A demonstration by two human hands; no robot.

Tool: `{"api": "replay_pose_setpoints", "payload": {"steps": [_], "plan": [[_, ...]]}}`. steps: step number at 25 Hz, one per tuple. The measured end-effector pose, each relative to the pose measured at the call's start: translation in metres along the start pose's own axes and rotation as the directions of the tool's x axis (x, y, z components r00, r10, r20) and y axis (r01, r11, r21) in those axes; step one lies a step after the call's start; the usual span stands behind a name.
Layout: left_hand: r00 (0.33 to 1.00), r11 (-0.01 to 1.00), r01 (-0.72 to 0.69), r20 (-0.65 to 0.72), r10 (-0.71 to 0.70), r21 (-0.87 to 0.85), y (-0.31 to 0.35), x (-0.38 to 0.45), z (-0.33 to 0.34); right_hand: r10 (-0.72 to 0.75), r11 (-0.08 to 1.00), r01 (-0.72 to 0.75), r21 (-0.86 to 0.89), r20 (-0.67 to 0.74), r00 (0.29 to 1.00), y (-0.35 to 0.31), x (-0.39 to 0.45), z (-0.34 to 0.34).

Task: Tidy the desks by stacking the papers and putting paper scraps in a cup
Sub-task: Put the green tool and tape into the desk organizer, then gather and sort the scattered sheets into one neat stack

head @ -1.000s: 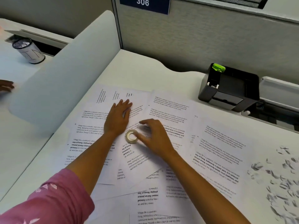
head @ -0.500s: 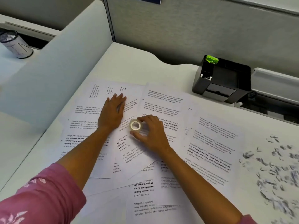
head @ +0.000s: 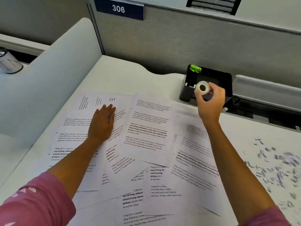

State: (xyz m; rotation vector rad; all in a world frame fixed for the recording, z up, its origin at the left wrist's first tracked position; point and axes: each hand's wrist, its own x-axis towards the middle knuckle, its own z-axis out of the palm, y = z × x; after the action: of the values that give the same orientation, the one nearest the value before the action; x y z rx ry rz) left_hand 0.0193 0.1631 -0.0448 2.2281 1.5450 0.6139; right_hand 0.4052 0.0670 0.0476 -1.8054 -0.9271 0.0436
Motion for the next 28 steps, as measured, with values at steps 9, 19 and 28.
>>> {"api": "replay_pose_setpoints", "payload": {"steps": [9,19,28], "plan": [[1.000,0.999,-0.027,-0.014,0.028,0.026,0.000,0.000,0.001,0.111,0.924,-0.054,-0.379,0.129,0.985,0.031,0.066,-0.008],[0.990,0.980,0.059,-0.133,-0.034,0.189,0.051,-0.009,-0.007,0.216,0.976,-0.215,-0.019,0.155,0.964,0.008,-0.112,-0.030],[0.827,0.860,0.481,0.237,-0.510,0.171,0.144,-0.033,0.002,0.352,0.884,-0.282,-0.373,0.134,0.926,0.024,-0.203,-0.073]]}}
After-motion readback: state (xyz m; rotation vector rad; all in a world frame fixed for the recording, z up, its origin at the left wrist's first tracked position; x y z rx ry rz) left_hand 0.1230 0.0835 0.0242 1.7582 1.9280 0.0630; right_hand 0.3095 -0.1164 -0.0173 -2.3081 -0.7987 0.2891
